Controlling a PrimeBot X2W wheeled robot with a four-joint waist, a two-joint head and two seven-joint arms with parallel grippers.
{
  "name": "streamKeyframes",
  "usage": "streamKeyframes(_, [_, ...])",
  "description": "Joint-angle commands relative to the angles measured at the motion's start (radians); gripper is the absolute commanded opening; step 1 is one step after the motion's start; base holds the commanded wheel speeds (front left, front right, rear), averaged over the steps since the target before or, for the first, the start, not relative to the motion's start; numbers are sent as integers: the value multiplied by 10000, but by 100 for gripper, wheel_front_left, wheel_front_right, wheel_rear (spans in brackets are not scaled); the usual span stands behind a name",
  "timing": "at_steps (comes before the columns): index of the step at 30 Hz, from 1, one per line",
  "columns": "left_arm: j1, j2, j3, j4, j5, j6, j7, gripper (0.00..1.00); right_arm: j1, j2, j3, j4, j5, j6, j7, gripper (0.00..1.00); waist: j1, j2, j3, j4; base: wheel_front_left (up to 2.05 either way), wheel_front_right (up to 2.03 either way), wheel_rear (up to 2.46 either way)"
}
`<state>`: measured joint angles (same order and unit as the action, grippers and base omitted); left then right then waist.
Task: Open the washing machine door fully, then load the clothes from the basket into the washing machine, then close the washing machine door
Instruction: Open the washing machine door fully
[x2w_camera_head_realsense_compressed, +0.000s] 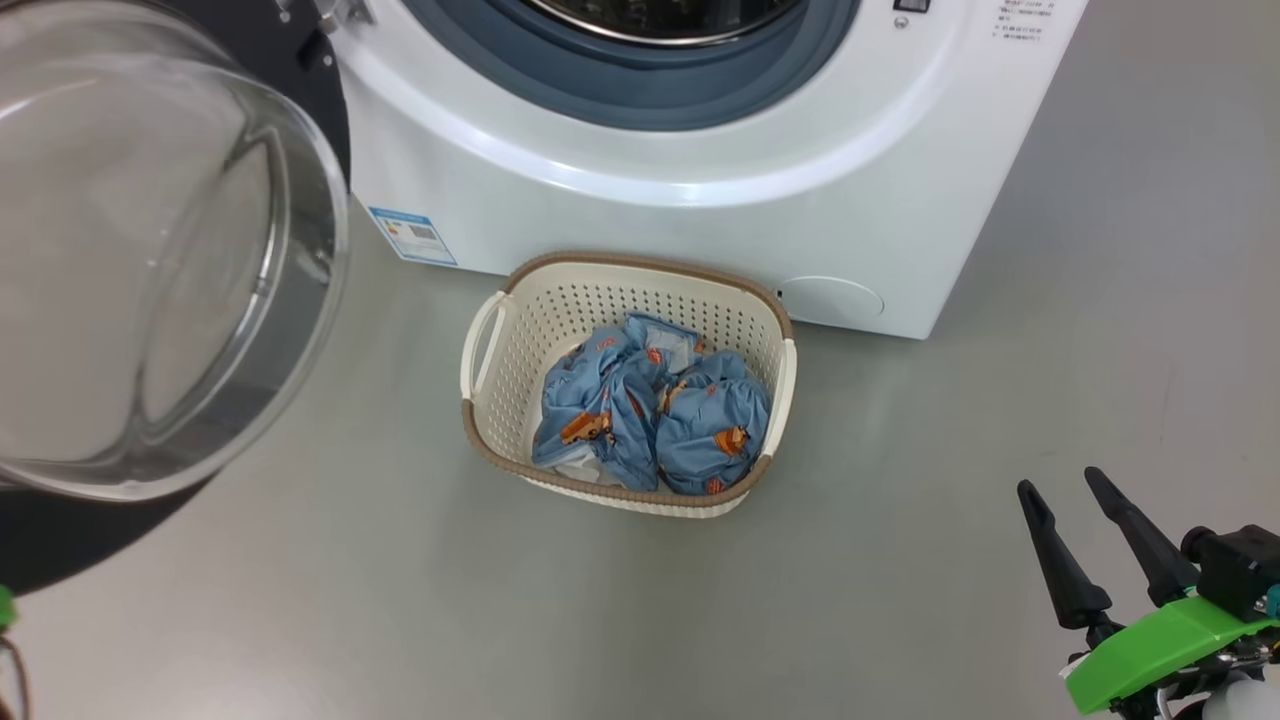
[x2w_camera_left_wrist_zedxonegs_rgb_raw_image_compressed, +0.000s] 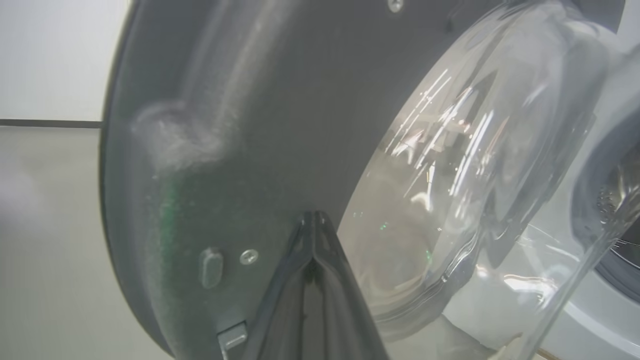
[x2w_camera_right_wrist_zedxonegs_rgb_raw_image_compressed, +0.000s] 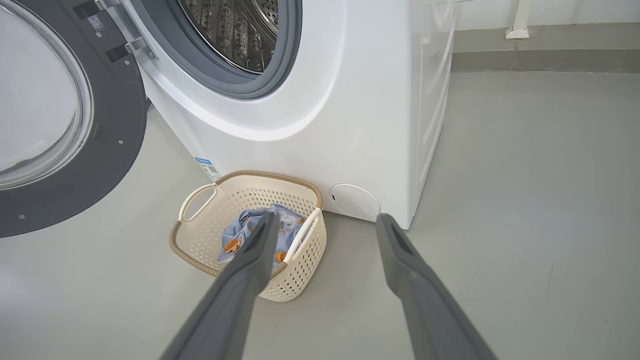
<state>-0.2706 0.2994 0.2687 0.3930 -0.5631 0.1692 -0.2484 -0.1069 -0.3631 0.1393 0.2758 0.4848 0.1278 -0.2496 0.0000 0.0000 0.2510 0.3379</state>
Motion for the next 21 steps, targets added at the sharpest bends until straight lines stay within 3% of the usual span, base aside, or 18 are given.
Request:
streamKeyframes(1, [-458,742,576,-45,193,18,-131,0,-171,-205,164,-253,-138,29,-122,100,0,0,92,-42,0,0,0])
streamKeyframes(12, [-1838,1519,1183,1743,943,-342,-132,0,-555,-401,160,-368,-173,29,-122,100,0,0,826,-174,0,0,0])
streamKeyframes(21, [-2563,1768,1639,2694,1324,-486,-133,0,-707,-481,119,-408,-200,29,-122,100,0,0,1194,-251,0,0,0])
